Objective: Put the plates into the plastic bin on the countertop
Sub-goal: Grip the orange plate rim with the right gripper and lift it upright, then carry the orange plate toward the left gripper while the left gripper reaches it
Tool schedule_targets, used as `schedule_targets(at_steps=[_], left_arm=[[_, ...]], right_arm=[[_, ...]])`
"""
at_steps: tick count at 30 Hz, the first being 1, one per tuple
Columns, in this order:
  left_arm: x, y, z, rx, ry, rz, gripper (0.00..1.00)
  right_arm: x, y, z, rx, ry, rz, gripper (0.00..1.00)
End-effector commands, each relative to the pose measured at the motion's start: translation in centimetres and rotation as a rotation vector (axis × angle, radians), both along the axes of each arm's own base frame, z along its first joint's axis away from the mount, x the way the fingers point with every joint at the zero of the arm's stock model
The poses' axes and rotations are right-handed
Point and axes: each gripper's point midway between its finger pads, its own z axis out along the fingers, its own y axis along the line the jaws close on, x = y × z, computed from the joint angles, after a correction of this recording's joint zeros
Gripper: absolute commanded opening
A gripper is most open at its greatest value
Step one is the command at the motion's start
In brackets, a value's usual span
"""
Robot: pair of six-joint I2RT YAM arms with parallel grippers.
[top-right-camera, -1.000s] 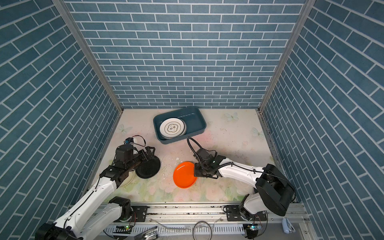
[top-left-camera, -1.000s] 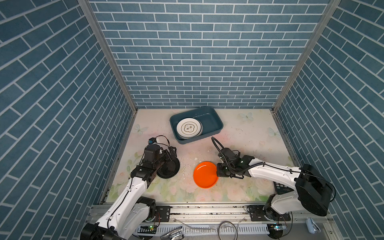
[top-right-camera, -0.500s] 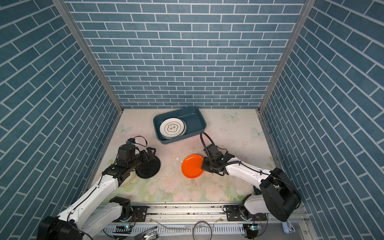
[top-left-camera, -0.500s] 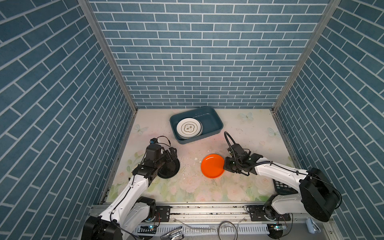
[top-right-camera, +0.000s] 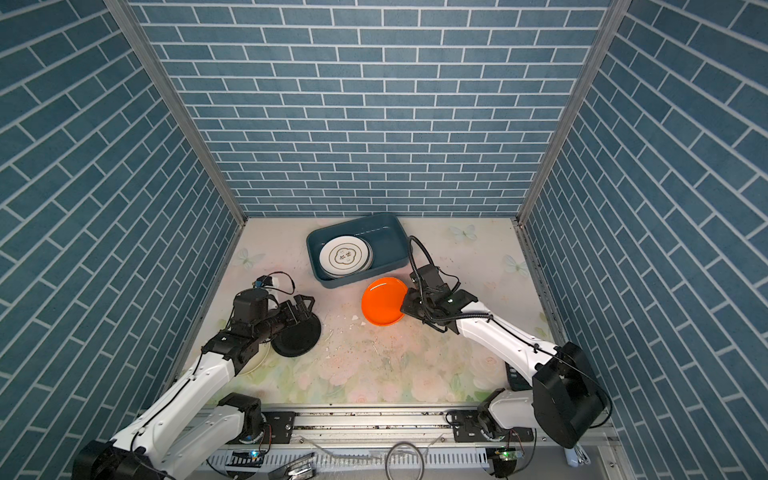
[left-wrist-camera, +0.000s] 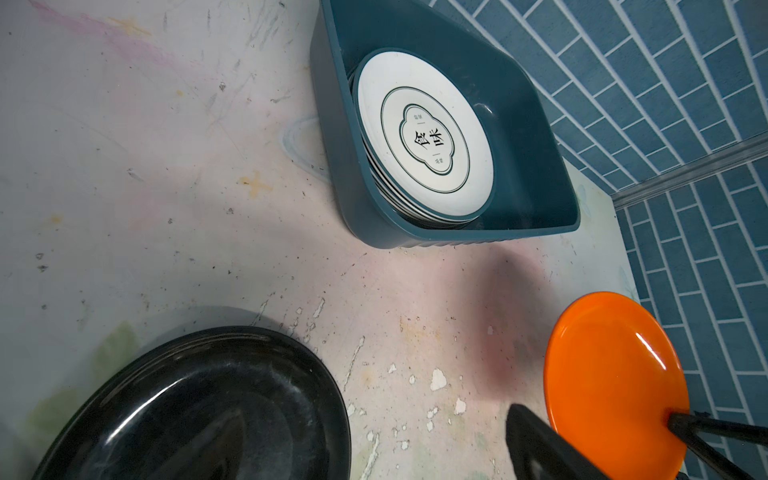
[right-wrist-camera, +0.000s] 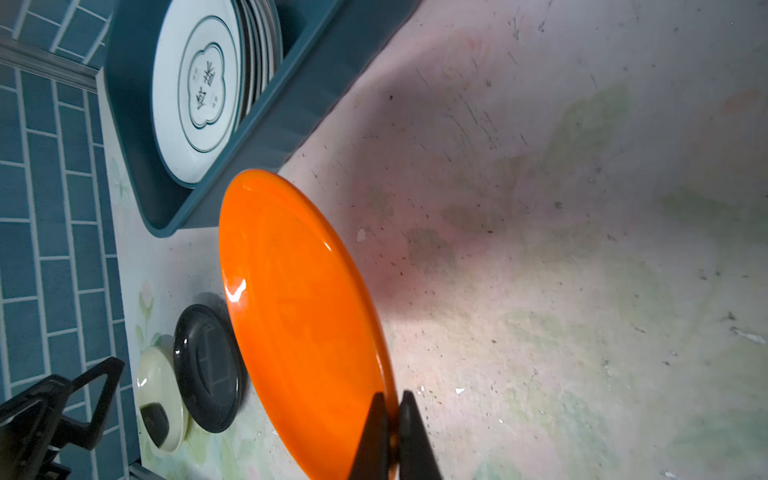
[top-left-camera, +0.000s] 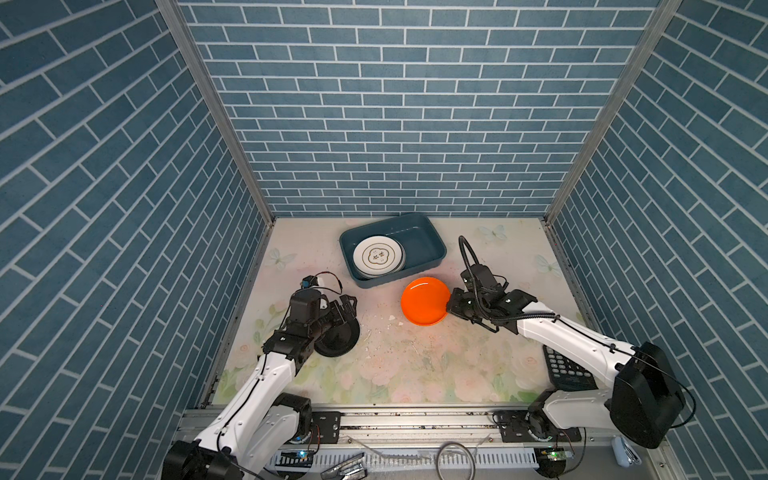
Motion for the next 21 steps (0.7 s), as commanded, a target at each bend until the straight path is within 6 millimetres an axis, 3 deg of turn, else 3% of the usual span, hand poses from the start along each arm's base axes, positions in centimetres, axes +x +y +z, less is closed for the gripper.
schedule_targets(at_steps=[1,6,21], left_arm=[[0.6,-0.5,-0.1,-0.047,-0.008,0.004,0.99],[1.7,-1.8,-0.2,-0.131,-0.002,-0.013,1.00],[4.3,-5.2,1.1,-0.336,-0.047,-0.056,0.85]], right_arm=[[1.5,0.7,2.3,0.044,-0.081,-0.005,0.00],[2.8,2.5,3.6,0.107,-0.113,0.022,0.00],[4.7,7.2,3.2,0.266,-0.096,0.134,0.00]])
